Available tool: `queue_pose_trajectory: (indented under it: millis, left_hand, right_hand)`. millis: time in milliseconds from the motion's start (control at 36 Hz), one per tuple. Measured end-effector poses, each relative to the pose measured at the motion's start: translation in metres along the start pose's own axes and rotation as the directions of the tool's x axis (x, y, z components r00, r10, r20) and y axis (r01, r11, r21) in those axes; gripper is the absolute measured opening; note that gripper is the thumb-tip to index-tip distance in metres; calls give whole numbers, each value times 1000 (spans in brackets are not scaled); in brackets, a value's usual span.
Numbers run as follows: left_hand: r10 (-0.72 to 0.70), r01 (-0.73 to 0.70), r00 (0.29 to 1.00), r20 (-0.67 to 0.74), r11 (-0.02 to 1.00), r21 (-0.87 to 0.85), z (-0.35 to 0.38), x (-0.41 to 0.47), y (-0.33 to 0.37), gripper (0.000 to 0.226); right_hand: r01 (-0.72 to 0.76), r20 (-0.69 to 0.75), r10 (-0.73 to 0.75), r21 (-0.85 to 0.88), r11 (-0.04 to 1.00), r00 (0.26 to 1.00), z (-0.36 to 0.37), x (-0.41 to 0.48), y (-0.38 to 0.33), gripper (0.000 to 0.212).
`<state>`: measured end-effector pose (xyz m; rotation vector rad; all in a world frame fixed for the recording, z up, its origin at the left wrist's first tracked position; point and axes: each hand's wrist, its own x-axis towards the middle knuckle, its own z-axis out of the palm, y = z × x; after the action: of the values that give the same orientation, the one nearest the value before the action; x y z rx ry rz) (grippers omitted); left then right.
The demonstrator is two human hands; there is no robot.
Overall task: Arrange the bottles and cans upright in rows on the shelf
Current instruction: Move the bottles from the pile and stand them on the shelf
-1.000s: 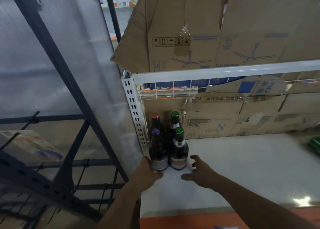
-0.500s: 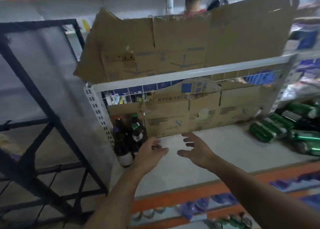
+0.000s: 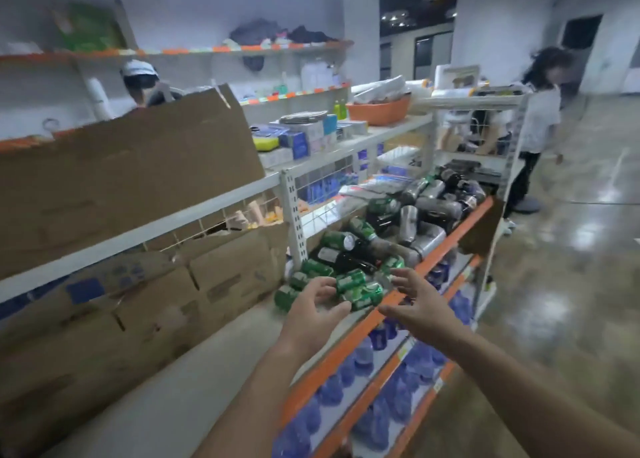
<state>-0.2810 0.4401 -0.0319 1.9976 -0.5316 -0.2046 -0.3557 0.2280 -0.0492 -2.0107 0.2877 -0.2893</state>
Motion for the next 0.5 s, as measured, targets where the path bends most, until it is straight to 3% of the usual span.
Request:
queue_pose_trajectory:
  millis: [222, 500]
  left_hand:
    - [77, -75, 994, 82, 997, -20, 59, 84, 17, 39]
    - [150, -141, 974, 170, 988, -61, 103, 226, 28, 35]
  right_hand:
    - [-83, -103, 79, -33, 996, 992, -64, 43, 45, 66]
    - [-156, -207, 136, -84, 984, 969, -110, 160, 66, 76]
